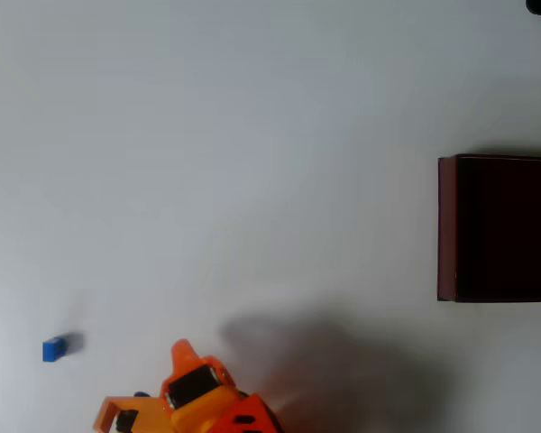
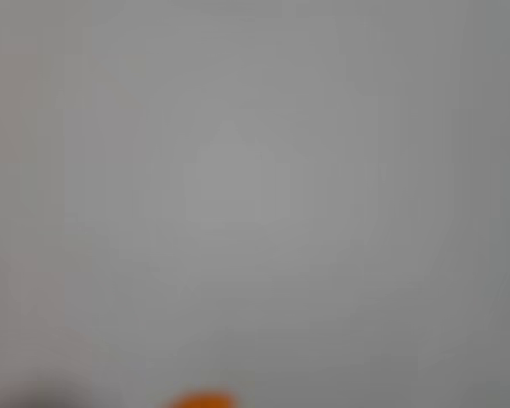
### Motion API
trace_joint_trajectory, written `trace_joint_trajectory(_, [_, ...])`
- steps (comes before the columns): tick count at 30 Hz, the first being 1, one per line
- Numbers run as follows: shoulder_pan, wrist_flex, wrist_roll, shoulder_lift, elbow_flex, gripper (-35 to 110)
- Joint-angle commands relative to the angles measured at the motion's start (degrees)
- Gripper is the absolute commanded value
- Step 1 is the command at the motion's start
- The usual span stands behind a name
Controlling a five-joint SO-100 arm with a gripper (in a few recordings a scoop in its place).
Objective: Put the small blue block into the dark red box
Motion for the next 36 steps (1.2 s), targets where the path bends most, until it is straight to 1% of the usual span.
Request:
trace_joint_trajectory(1, [0.09, 0.35, 9.84, 0.44, 0.79, 2])
trace_joint_trajectory(3, [-0.18, 0.35, 10.37, 0.53, 0.79, 4])
trace_joint_trajectory(5, [-0.26, 0.35, 11.25, 0.62, 0.79, 0])
trace_joint_trajectory(8, [1.49, 0.35, 12.92, -0.09, 0.79, 0])
trace_joint_trajectory(12, [1.14, -1.05, 13.45, -0.09, 0.70, 0])
trace_joint_trajectory(14, [0.70, -3.52, 16.70, -0.09, 0.53, 0])
trace_joint_trajectory(16, [4.48, -3.96, 24.96, -0.62, 0.53, 0])
trace_joint_trajectory(19, [5.54, -7.56, 28.30, -0.62, 1.76, 0])
trace_joint_trajectory(22, [8.88, 3.34, 35.77, -0.70, -3.60, 0])
trace_joint_trajectory(25, [10.11, 7.56, 40.96, -1.05, -9.67, 0])
trace_joint_trajectory(27, [10.28, 6.33, 44.47, -6.33, -14.33, 0])
trace_joint_trajectory(29, [9.49, 4.75, 48.08, -20.65, -21.88, 0])
trace_joint_trajectory(31, [8.70, 8.00, 53.44, -38.06, -31.55, 0])
trace_joint_trajectory(33, [6.86, 11.07, 59.41, -49.83, -38.23, 1])
trace_joint_trajectory(36, [2.46, 11.25, 72.16, -53.35, -39.99, 8])
